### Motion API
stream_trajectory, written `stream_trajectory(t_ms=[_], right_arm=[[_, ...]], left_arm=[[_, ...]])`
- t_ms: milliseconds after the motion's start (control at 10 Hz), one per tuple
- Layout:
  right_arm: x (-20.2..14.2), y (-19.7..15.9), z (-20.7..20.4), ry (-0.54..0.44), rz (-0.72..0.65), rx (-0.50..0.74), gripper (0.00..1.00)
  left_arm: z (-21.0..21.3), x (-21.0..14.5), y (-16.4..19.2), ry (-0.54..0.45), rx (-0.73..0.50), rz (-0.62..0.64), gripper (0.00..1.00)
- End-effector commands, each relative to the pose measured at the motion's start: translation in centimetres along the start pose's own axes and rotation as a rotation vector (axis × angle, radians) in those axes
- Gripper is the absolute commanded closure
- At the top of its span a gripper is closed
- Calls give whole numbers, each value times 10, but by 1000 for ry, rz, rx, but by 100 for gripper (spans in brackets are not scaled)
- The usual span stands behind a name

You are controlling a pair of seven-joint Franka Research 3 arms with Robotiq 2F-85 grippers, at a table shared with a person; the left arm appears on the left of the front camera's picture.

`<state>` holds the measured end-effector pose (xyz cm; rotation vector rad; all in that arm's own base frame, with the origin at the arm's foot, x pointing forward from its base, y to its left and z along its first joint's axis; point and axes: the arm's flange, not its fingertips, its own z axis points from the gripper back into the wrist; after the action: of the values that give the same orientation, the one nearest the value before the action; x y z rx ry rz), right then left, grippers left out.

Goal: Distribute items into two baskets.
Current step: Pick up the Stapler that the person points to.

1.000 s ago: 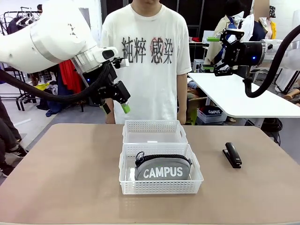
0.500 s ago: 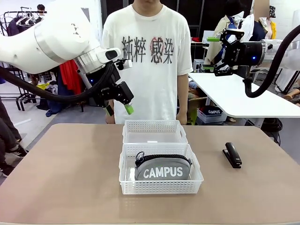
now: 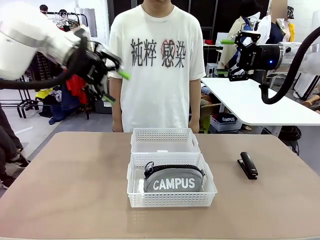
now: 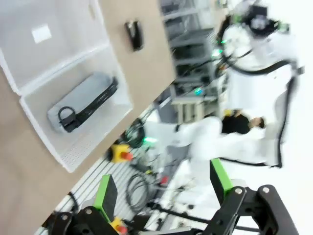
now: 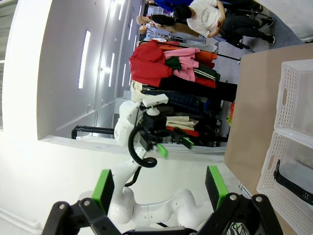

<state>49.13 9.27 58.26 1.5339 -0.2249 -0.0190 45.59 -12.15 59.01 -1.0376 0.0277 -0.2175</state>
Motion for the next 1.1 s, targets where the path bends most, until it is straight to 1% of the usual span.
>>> stream_trajectory(t_ms=[0,100,200,300,400,500,700,800,900,1000], right_arm=[[-1,2,-1,0,2,5,0],[-1,2,-1,0,2,5,0],[-1,2,-1,0,2,5,0],[-1,2,-1,0,2,5,0],[-1,2,-1,0,2,5,0],[-1,2,-1,0,2,5,0],[-1,2,-1,0,2,5,0],[-1,2,-1,0,2,5,0],[-1,2,-1,0,2,5,0],[-1,2,-1,0,2,5,0]], left_arm=[[31,3,-2,-161,-177,142,0],[46,-2,1,-193,-266,147,0],[59,-5,5,-235,-309,110,0],[67,-11,11,-237,-395,46,0],[78,-15,17,-251,-466,31,0],[78,-19,19,-266,-469,27,0],[77,-20,24,-239,-447,-28,0],[75,-19,25,-238,-440,-28,0],[69,-15,24,-227,-398,-34,0],[77,-16,22,-247,-451,-3,0]])
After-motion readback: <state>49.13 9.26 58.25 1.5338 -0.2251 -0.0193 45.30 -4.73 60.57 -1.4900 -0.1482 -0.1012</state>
